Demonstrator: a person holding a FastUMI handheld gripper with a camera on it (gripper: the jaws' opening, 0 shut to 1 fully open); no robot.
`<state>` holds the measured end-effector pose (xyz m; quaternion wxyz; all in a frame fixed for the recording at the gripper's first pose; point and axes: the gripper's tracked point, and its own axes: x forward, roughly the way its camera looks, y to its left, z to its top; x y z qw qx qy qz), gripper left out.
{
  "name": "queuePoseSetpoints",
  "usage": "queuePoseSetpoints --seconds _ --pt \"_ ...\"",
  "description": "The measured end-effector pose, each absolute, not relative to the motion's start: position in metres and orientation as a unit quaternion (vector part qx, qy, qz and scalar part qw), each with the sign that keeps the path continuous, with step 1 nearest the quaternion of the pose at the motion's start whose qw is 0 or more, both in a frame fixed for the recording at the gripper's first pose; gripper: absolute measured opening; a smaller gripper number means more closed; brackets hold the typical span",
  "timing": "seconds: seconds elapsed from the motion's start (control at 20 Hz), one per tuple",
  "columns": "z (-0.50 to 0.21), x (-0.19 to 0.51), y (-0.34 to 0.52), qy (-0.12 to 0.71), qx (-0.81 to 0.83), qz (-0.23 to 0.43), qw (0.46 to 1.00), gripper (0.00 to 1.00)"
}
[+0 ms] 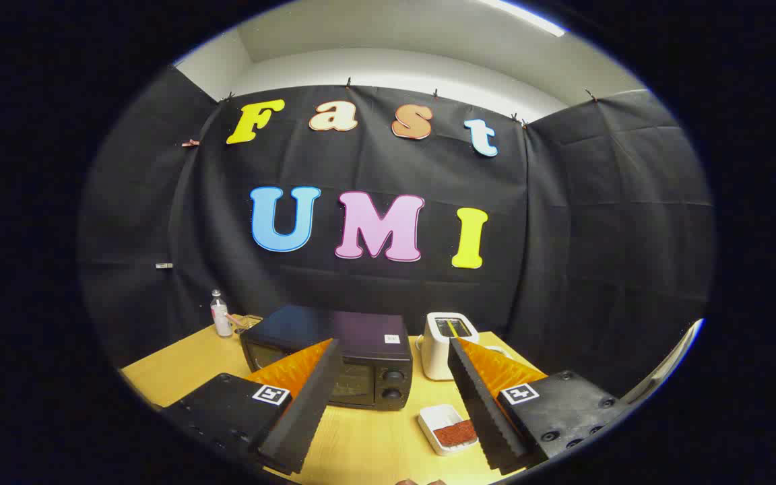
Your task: Open the toaster oven, put the food inside, and close the toaster oven door.
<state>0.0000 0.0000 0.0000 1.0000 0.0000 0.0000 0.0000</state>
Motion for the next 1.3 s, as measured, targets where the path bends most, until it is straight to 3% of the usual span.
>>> queuePoseSetpoints --seconds 1.3 --pt "-0.030 0.051 0.057 0.040 -0.013 0.014 0.999 0.97"
